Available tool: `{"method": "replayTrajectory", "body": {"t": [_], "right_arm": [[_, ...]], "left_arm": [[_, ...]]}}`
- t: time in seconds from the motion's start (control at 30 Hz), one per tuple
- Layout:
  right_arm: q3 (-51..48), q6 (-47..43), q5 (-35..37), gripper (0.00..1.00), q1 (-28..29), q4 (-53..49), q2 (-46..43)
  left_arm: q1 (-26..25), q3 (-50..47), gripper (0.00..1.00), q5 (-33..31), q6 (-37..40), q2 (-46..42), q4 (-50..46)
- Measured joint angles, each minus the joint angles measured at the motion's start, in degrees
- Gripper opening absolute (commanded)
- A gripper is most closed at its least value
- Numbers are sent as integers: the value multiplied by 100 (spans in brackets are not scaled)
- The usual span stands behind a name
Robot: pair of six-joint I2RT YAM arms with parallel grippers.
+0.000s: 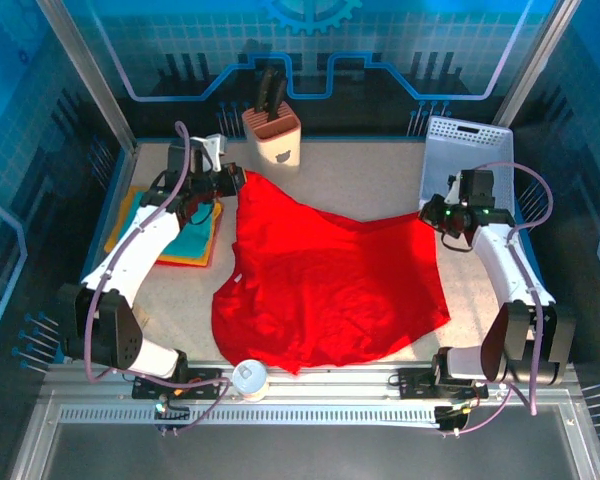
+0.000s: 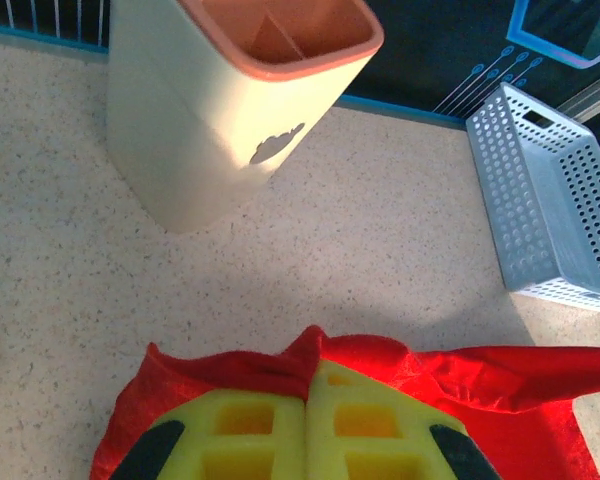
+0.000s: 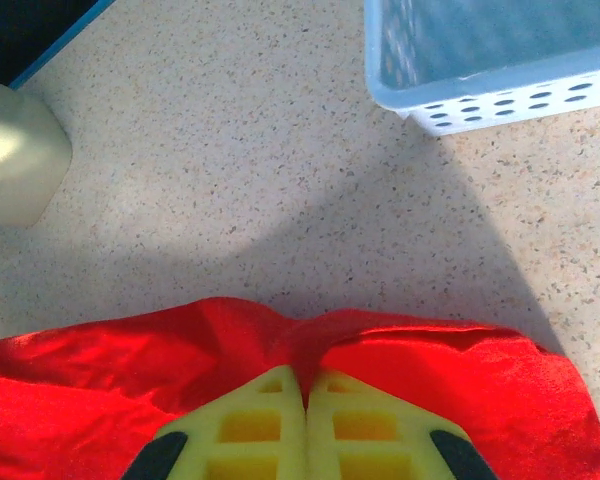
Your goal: Fold and stack the t-shirts
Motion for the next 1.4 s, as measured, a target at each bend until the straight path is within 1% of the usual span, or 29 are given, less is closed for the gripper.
{"method": "replayTrajectory", "body": {"t": [0.2, 0.37, 0.53, 0.73, 0.87, 1.13, 1.4], "right_arm": [[-2, -103, -63, 0, -334, 4, 28], [-114, -151, -85, 0, -376, 0, 15], [-376, -195, -103, 0, -380, -26, 17], [-522, -219, -105, 0, -466, -83, 105], [-522, -240, -98, 0, -590, -205, 240], [-538, -328, -72, 0, -769, -544, 444], [-944, -304, 140, 0, -844, -660, 466]], "left_arm": [[0, -323, 0, 33, -240, -372, -9], [0, -570, 0, 39, -361, -896, -24], [-57, -1196, 0, -57, -588, -1379, -52], [-328, -1904, 0, -269, -898, -1725, -214], [-459, -2022, 0, -334, -1119, -1858, -479], [-501, -2135, 0, -415, -1482, -2396, -1093], [-610, -2594, 0, -361, -1849, -2461, -1486]]}}
